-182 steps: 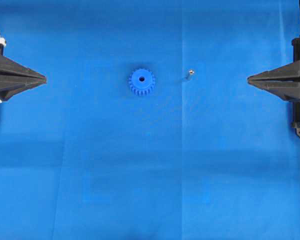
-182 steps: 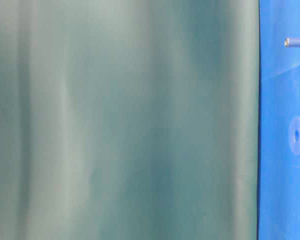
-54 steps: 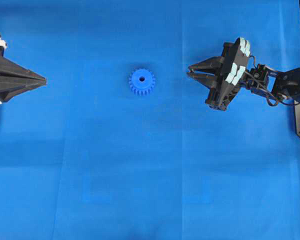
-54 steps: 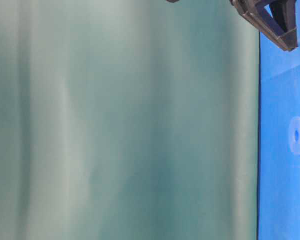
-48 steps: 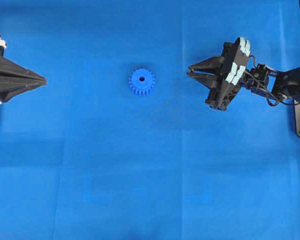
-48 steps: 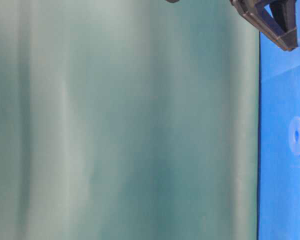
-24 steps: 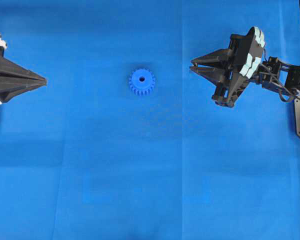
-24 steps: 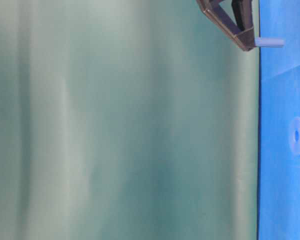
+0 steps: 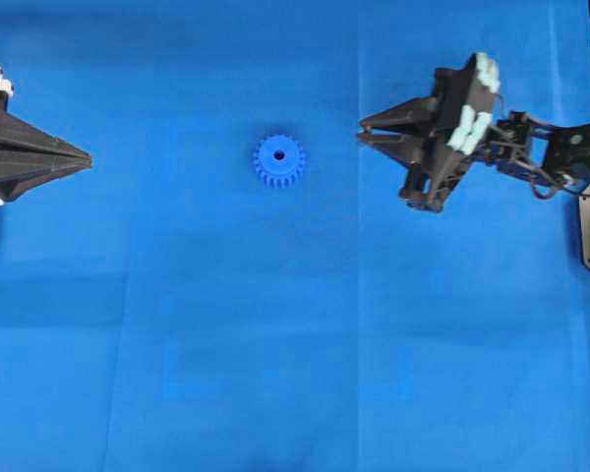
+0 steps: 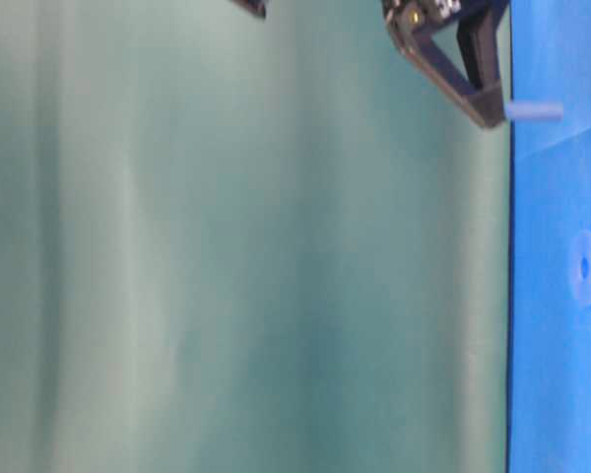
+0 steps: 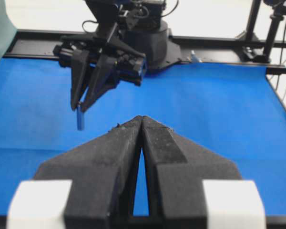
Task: Insert the shaft placed at a random location into the center hole of the small gear at another random location.
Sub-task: 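Lift the shaft with the right gripper, then carry the shaft left and position it above the blue gear's hole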
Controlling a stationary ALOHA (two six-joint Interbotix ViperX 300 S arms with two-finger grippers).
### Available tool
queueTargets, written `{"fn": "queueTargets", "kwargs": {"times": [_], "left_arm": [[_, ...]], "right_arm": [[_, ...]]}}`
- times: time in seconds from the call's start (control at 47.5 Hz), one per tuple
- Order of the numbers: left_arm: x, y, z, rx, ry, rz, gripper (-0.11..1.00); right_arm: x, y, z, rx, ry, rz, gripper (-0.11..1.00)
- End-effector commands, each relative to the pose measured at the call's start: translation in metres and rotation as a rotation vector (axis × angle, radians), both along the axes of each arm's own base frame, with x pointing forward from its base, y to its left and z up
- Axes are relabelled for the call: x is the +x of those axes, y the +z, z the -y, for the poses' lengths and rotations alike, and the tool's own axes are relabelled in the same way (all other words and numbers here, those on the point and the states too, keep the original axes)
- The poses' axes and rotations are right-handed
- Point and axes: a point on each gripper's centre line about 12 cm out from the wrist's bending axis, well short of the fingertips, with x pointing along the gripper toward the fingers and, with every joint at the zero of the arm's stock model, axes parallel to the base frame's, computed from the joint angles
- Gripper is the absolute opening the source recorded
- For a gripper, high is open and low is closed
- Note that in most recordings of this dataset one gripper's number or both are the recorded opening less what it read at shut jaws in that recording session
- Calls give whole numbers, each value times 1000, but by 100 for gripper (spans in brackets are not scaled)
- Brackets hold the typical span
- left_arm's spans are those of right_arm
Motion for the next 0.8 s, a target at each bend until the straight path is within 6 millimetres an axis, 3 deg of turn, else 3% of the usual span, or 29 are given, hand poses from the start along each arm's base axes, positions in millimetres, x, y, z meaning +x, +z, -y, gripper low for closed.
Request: {"fn": "queueTargets", "kwargs": {"times": [0.0, 0.484, 0.778], "left_arm": [[1, 4, 0, 0, 0, 11, 0], [1, 3, 0, 0, 1, 11, 0], [1, 4, 0, 0, 1, 12, 0]], "right_arm": [[19, 10, 0, -8, 16, 28, 4], [93, 20, 2, -17, 79, 10, 4], [96, 18, 2, -18, 83, -4, 4]]}}
